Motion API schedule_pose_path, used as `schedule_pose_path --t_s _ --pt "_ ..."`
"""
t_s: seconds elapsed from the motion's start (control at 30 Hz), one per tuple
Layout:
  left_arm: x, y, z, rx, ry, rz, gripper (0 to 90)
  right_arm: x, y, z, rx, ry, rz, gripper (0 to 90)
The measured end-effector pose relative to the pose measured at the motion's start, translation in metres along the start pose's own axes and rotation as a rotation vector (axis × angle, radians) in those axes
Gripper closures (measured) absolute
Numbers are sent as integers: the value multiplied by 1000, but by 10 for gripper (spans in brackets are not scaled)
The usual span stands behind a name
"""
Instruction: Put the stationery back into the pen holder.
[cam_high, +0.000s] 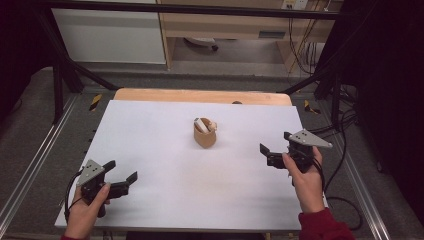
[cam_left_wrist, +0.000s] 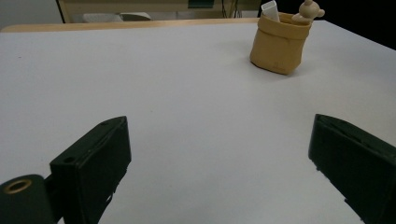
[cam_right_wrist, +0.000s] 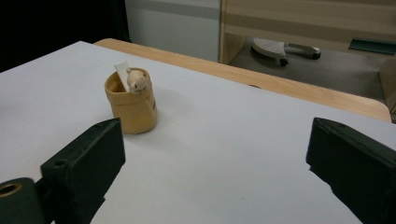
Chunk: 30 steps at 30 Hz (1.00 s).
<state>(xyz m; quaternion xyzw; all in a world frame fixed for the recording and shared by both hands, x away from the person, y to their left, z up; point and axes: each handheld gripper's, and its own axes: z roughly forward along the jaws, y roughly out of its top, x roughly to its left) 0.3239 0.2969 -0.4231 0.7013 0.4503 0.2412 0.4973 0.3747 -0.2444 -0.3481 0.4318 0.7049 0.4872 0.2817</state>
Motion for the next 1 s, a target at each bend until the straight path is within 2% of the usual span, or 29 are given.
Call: schedule_pose_path --t_s 0.13,0.43,0.53,0.77,0.87,1.0 --pt "-1 1 0 5 2 -2 61 3 -6 -7 -19 2 -10 59" --pt "-3 2 -1 9 -6 -3 57 14 -36 -12 24 -2 -27 38" --pt "-3 2 -1 8 -6 -11 57 17 -47 -13 17 -1 -16 35" --pt "-8 2 1 23 -17 4 55 27 -73 -9 22 21 -6 28" --pt "-9 2 3 33 -22 9 55 30 -82 -1 64 33 -2 20" --pt "-10 1 5 47 -19 12 54 32 -93 20 184 2 -15 21"
